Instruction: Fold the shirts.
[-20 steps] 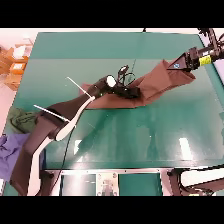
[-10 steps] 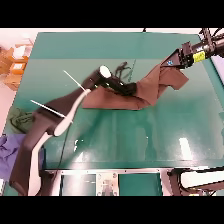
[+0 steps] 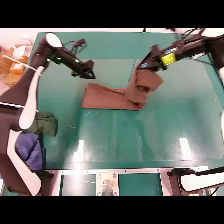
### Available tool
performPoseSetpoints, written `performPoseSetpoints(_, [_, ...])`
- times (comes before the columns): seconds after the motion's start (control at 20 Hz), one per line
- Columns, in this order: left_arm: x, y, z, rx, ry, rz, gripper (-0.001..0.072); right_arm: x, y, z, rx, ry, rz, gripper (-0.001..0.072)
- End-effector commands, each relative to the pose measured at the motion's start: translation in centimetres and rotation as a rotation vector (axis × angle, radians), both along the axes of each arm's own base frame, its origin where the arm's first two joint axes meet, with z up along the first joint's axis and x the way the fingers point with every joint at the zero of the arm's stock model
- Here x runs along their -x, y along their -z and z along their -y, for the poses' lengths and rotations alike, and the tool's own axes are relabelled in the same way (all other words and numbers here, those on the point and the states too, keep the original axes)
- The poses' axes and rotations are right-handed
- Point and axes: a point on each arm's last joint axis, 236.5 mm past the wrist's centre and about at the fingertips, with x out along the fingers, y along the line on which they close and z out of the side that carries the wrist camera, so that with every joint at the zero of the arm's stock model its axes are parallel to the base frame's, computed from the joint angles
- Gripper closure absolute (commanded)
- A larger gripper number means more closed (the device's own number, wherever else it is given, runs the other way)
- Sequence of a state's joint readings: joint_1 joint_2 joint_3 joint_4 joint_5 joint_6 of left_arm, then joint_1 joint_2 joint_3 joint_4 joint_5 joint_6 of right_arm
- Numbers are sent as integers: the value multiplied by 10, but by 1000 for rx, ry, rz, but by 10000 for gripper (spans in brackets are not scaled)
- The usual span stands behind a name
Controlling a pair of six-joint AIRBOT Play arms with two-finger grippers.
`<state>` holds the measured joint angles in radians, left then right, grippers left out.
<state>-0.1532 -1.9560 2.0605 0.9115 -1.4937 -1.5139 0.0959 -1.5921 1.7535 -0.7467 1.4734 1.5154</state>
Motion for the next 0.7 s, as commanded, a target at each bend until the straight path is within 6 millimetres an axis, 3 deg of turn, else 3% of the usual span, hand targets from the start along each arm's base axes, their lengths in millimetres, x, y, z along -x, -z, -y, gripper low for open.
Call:
performPoseSetpoints(0.0, [6,-8,-43,-39,-3,-16,683,-10,48,-71,16,55,-18,691])
performPoseSetpoints(0.15, [-1,-9,-47,-37,-17,9,683,-21,101,-154,-13,101,8,690])
performPoseSetpoints(0.2, [-2,-9,-47,-37,-13,16,683,-27,121,-183,-26,129,45,629])
performPoseSetpoints(0.25, [-2,-9,-46,-37,-13,16,683,-29,140,-209,-39,154,71,311])
performPoseSetpoints(0.3, [-1,-9,-46,-37,-11,13,683,-29,152,-224,-41,159,85,130])
performPoseSetpoints(0.35, [0,-9,-47,-38,-9,11,683,-27,157,-228,-38,149,81,130])
performPoseSetpoints(0.45, [0,-9,-48,-40,-5,10,683,-35,144,-202,-11,120,67,132])
performPoseSetpoints(0.65, [0,-9,-48,-39,-6,10,683,-61,99,-80,75,151,23,140])
